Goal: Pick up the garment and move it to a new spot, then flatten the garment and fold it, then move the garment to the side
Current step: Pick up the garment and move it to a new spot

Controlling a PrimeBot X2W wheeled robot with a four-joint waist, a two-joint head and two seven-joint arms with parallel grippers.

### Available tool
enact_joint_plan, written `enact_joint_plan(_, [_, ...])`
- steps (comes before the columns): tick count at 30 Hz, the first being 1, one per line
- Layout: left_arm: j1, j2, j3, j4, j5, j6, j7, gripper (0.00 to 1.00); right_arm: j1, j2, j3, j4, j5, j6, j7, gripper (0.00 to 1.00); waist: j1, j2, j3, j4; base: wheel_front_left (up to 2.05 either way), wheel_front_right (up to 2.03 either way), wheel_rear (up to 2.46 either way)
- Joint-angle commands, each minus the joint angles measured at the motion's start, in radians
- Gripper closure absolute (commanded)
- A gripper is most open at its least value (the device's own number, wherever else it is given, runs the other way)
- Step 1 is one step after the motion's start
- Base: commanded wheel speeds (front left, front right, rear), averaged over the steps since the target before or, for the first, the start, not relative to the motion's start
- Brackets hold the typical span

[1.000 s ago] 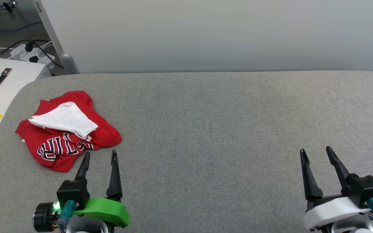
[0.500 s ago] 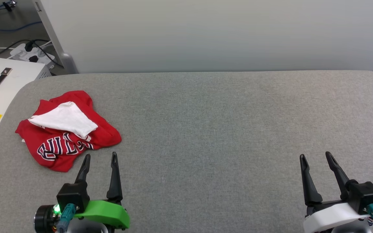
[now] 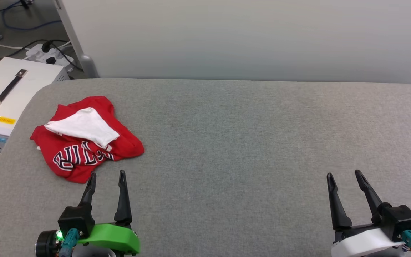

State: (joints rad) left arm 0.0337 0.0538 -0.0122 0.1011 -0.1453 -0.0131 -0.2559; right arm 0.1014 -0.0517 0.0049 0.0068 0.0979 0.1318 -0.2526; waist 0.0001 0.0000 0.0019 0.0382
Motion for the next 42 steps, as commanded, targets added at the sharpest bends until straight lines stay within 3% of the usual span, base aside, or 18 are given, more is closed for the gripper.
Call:
enact_joint_plan(1, [0.006, -0.004, 0.006, 0.002, -0.002, 0.0, -0.006, 0.0, 0.01, 0.001, 0.005, -0.005, 0.005, -0.001, -0.009, 0.0, -0.0001, 0.0, 0.005, 0.027, 0.0, 0.0, 0.0])
enact_joint_plan(29, [-0.019, -0.004, 0.082, 0.005, -0.044, 0.003, -0.006, 0.0, -0.043, 0.001, 0.073, -0.055, -0.037, -0.001, -0.009, 0.0, -0.0001, 0.0, 0.071, 0.356, 0.0, 0.0, 0.0])
enact_joint_plan(42, [-0.022, -0.004, 0.102, 0.007, -0.065, 0.003, -0.006, 0.0, -0.055, 0.001, 0.078, -0.048, -0.046, -0.001, -0.009, 0.0, -0.0001, 0.0, 0.087, 0.408, 0.0, 0.0, 0.0])
